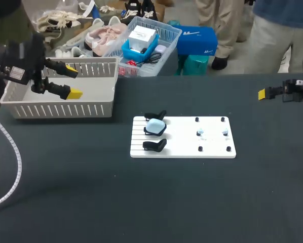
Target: Pick up each earbud case from the left stands, insert the matching earbuds, close the lid, and place the case in the box.
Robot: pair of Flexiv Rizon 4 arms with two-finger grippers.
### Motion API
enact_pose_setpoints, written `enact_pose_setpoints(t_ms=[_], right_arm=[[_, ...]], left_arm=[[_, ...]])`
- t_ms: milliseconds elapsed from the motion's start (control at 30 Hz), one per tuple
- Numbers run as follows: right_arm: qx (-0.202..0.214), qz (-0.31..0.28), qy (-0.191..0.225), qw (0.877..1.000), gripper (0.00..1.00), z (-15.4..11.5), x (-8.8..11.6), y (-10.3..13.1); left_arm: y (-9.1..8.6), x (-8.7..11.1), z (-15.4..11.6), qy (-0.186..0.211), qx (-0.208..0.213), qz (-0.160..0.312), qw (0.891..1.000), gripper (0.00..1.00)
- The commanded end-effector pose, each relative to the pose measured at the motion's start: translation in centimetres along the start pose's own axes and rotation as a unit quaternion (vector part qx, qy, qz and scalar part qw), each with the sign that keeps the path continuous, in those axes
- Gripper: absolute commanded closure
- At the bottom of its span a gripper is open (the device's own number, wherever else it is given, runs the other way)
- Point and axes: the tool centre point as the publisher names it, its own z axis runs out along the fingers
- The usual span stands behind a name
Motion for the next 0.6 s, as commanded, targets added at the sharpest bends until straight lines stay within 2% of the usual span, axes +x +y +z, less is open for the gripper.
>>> enact_pose_setpoints(t_ms=[33, 267, 600], right_arm=[[-0.001, 0.000, 0.000, 1.000, 0.00, 0.0, 0.0, -0.1], [-0.001, 0.000, 0.000, 1.000, 0.00, 0.0, 0.0, -0.1], [-0.001, 0.000, 0.000, 1.000, 0.00, 0.0, 0.0, -0.1]], left_arm=[[1.0, 0.2, 0.8, 0.001, 0.054, 0.021, 0.998, 0.00], [1.4, 0.4, 2.4, -0.003, 0.054, 0.080, 0.995, 0.00], [0.9, 0.8, 5.5, 0.012, 0.089, 0.103, 0.991, 0.00]])
